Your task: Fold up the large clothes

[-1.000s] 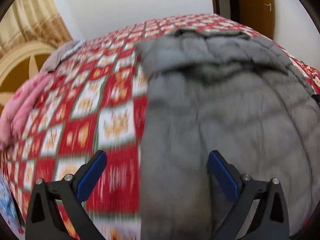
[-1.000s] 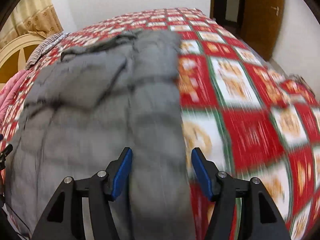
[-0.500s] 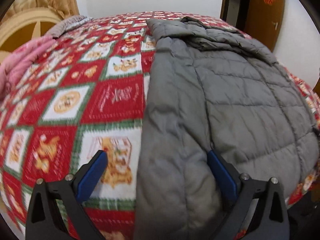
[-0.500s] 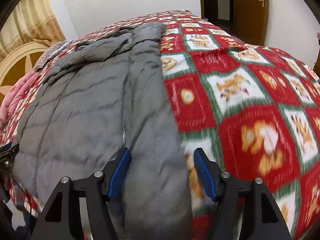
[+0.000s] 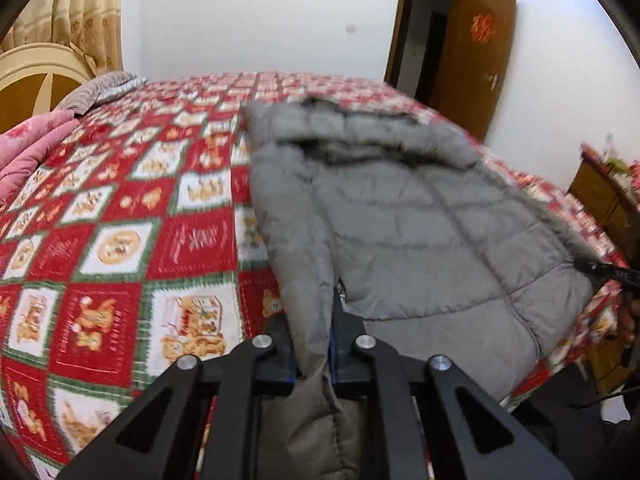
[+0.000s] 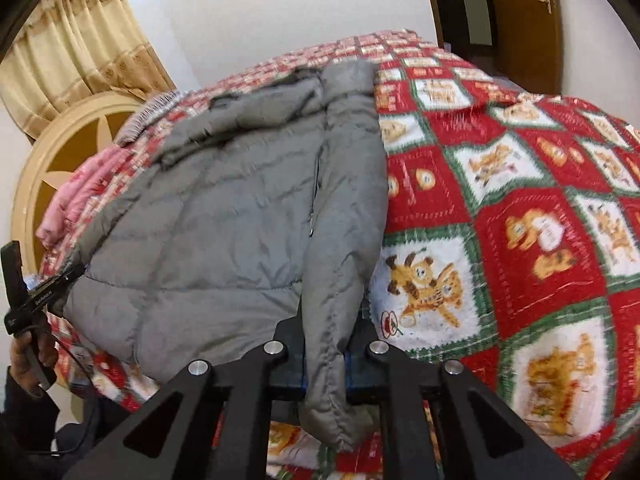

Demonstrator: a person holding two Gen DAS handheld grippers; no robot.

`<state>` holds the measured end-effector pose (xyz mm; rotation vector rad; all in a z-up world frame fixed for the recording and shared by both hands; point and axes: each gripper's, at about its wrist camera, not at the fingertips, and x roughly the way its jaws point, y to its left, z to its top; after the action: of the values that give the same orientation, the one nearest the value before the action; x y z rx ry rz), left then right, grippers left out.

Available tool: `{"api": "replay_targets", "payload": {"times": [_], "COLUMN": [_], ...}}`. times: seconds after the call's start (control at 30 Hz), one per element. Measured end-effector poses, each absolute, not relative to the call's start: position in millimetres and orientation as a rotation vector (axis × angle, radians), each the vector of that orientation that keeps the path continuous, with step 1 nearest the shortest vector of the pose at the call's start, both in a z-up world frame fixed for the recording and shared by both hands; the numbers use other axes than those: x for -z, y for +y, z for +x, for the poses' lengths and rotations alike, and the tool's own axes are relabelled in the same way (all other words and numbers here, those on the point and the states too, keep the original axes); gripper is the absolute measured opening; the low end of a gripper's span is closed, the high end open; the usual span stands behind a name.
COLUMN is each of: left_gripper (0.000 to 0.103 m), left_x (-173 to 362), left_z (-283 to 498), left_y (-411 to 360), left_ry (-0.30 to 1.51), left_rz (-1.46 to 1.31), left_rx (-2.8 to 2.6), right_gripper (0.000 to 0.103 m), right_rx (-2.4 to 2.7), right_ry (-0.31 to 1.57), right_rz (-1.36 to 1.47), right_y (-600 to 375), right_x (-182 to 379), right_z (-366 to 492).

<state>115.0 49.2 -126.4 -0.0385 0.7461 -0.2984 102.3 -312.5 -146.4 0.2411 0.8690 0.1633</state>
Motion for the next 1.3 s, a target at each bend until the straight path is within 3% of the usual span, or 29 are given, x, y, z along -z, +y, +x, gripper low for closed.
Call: {"api": "replay_targets", "payload": {"times": [0.37,0.5,0.73,1.03,1.13,1.2,1.23,1.27,1.3], "left_gripper": [0.011,0.011,0.01,0.011,0.021,0.034,0.053,0.081,0.092], "left_x": [46.0,42.3,48.2,80.7,105.2,115.7,114.9,111.0,105.1], "left_z": [28.9,50.2,171.9,304.5,325.6,333.1,332.5,328.5,323.5], "left_y": [77.8,73.9,49.6,30.4,25.0,26.6,27.3,30.2,33.3], "left_ry": [0.583,0.553,0.548,0.635,0.708,0.746,0.733,0.701,0.654], "left_rz": [-0.08,-0.009,0.049,0.074,0.058,0.038,0.032,0.027,0.021], "left_rx": [0.438,0.387,0.255,0.167,0.13,0.089,0.06,0.024,-0.014], "right_gripper": [0.008,0.008,0.007,0.007,0.01,0.014,0.025,0.035,0.054], "right_rx": [-0.254,-0.275,-0.148,-0.046,-0.028,-0.012,0.005,0.02,0.04], "right_ry": [0.707,0.621,0.547,0.617,0.68,0.722,0.734,0.733,0.724], "right_rz": [0.259,0.278,0.257,0.266,0.251,0.275,0.287,0.294,0.299], "right_y": [-330.2,-335.0,-331.4,-332.8,-333.0,-336.9,-340.4,-343.9,-347.5], "right_x": [43.9,13.6,14.6,33.1,54.5,73.4,83.1,89.3,93.7], "right_z": [4.7,-13.4,98.4,252.1,292.8,312.5,321.4,326.0,330.7]}}
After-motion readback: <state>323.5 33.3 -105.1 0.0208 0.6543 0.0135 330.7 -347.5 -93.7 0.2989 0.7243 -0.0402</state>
